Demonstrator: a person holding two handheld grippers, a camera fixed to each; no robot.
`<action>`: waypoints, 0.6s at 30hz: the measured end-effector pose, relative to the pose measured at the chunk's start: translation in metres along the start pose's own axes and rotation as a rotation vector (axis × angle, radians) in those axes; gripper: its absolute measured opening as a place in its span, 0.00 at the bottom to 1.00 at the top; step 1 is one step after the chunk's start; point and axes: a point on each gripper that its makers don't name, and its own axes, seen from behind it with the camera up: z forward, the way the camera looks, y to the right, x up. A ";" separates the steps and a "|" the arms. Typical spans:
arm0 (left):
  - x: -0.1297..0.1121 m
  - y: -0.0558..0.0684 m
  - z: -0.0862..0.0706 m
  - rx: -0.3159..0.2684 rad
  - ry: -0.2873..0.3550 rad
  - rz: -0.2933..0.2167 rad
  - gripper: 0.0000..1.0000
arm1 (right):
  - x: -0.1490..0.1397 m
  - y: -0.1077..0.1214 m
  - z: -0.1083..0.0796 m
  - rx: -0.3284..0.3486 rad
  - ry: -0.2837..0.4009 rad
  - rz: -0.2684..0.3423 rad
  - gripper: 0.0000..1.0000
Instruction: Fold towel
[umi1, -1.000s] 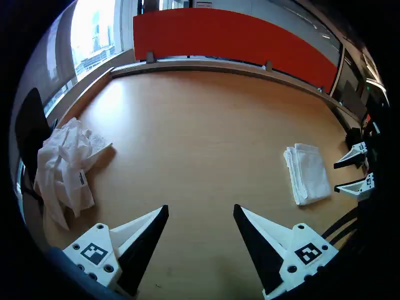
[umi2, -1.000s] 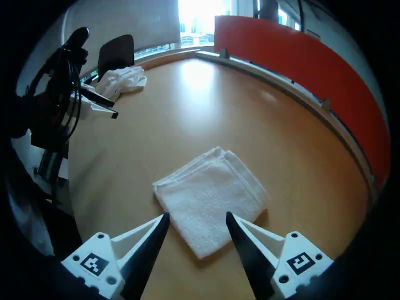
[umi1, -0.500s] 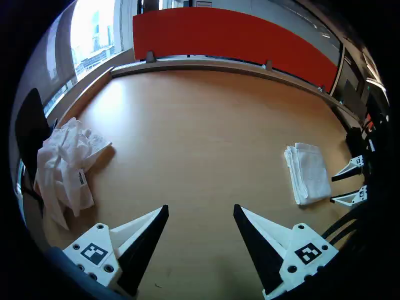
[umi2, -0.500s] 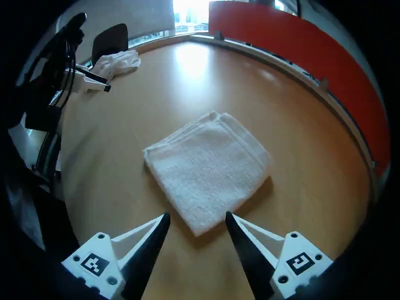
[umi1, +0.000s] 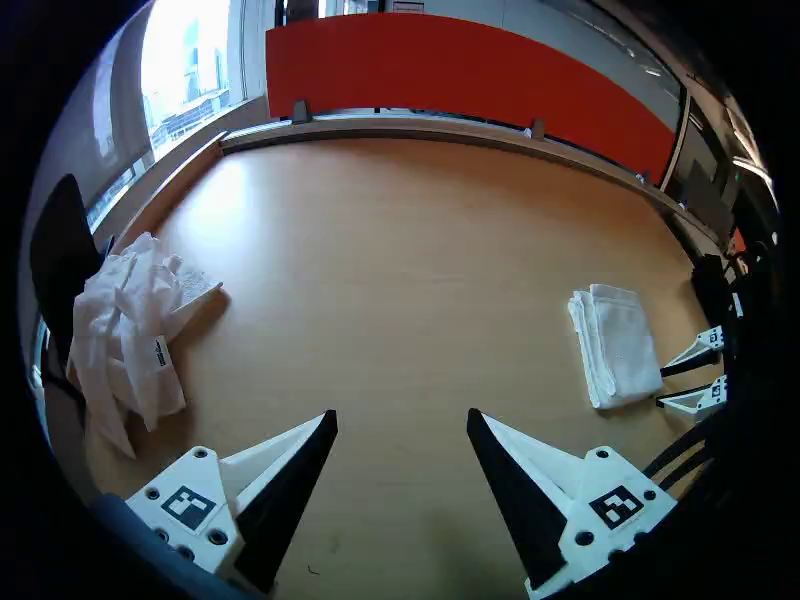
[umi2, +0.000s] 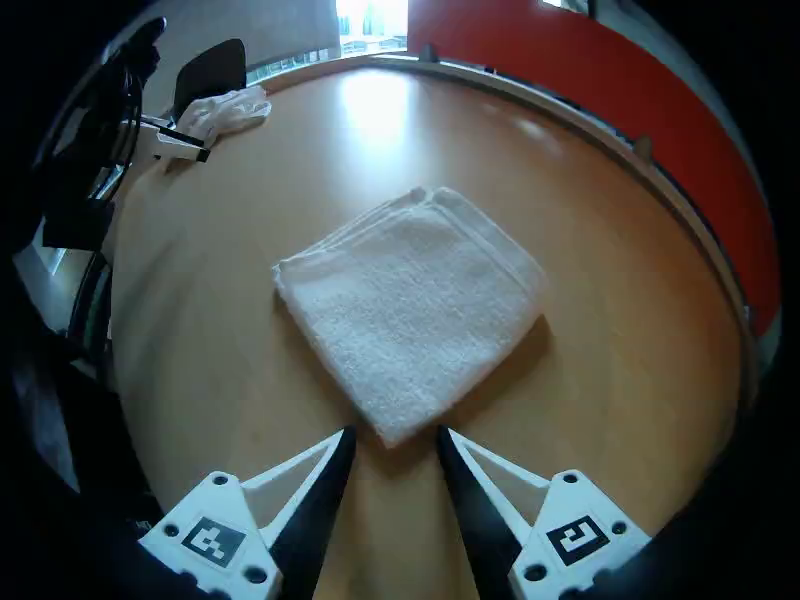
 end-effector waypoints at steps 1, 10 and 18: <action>0.000 0.000 0.000 -0.001 0.000 -0.002 0.97 | -0.001 0.000 0.000 -0.001 0.000 0.001 0.57; 0.001 0.001 0.000 -0.003 0.001 0.000 0.96 | -0.001 0.002 -0.001 -0.010 0.003 0.019 0.33; 0.000 0.003 0.001 -0.005 0.000 0.003 0.97 | -0.002 0.008 -0.002 -0.025 -0.002 0.040 0.05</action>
